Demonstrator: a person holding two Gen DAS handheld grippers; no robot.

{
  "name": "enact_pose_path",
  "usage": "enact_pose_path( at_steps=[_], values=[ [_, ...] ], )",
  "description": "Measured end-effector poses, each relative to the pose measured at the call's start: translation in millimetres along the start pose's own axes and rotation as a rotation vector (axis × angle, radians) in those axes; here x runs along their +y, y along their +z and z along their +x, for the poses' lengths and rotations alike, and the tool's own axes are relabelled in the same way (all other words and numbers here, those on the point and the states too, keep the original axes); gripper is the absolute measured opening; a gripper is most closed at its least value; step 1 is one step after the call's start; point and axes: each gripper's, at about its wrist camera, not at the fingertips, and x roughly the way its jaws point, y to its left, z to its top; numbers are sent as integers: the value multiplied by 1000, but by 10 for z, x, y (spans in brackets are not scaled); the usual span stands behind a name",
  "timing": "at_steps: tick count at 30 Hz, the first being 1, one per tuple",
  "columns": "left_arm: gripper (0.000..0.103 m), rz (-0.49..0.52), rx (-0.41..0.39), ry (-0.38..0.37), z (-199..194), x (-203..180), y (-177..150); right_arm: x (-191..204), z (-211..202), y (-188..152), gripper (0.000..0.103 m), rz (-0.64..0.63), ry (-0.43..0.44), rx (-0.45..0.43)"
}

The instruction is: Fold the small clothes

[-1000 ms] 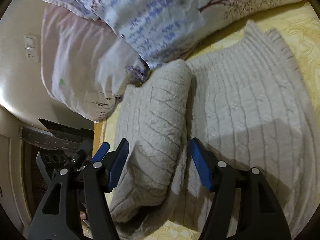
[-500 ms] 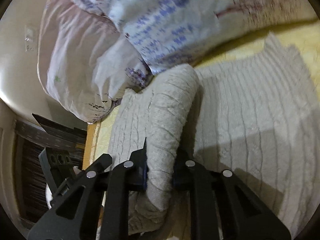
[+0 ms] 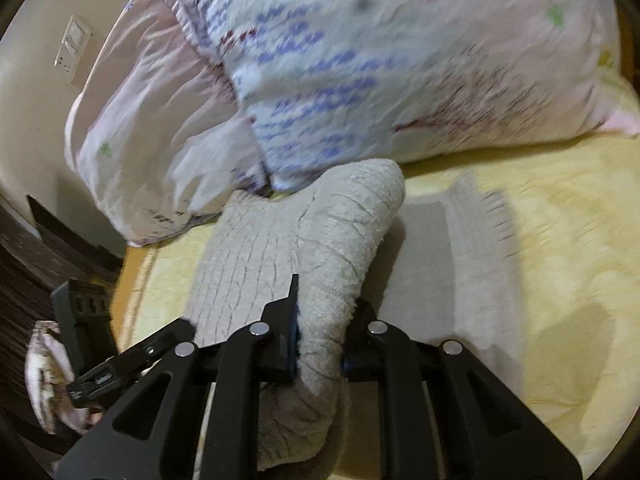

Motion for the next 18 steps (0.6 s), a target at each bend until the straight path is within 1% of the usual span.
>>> enact_pose_path(
  at_steps=[2,6,11,15,18],
  values=[
    [93,16,22,3,40,-55,-21,-82,-93,22,15,-16,-63,-14],
    [93,27,63,-26,146,-129,-73,-248,-173,18,15,-17,-130,-11],
    [93,60,77,-35,220,-216,-139,-347,-263,9,15,-10,-134,-30],
    [93,89,79,-66,253,-275,-183,-480,-200,-57,15,11,-151,-14],
    [93,121,74,-91,254,-324,-235,-648,-105,-99,15,67,-138,9]
  ],
)
